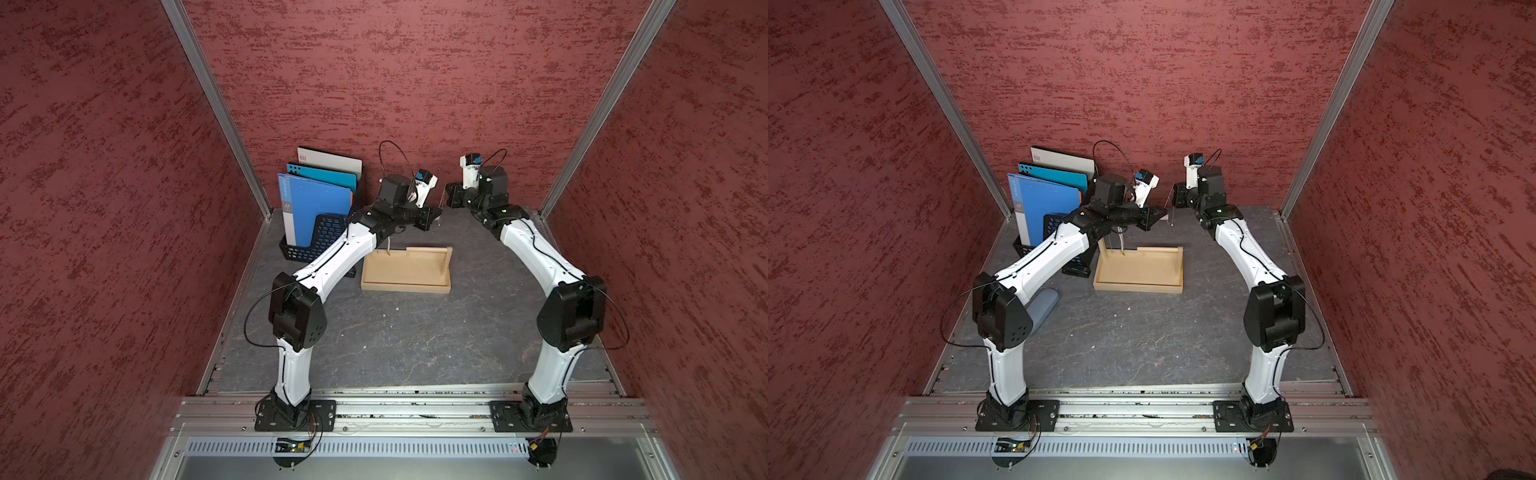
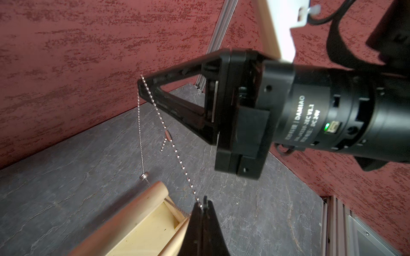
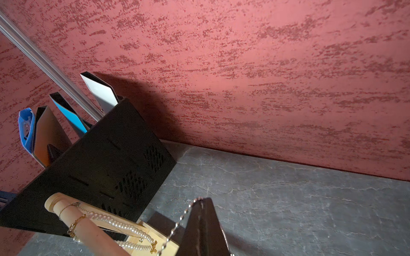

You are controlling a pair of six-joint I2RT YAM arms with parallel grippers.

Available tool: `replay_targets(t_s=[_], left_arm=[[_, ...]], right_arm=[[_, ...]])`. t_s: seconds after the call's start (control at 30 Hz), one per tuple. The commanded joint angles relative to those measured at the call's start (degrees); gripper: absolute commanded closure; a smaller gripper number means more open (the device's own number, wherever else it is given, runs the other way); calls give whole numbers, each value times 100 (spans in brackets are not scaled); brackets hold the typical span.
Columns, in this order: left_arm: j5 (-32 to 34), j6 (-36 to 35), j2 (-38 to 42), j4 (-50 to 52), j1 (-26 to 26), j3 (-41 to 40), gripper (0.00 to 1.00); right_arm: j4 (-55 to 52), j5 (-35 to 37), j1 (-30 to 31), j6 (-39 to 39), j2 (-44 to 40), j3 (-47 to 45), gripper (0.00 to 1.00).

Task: Hang the necklace on the jewelry display stand
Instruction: Hang the necklace on the stand.

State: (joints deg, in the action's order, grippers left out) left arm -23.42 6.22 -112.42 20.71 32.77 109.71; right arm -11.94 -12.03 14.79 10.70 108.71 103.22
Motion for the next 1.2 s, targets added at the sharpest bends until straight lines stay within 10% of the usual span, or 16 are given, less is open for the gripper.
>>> replay_targets(t_s=[0.0, 0.6, 1.17], left_arm=[[83, 23, 306, -172, -55, -149, 100], [158, 156, 770, -336, -412, -826, 100], [125, 224, 1077, -414, -739, -1429, 100]], right_arm=[[-184, -32, 58, 6, 210, 357, 100], [-669, -227, 323, 1, 865, 1325, 100], [-307, -1513, 431, -676, 202, 127, 83]])
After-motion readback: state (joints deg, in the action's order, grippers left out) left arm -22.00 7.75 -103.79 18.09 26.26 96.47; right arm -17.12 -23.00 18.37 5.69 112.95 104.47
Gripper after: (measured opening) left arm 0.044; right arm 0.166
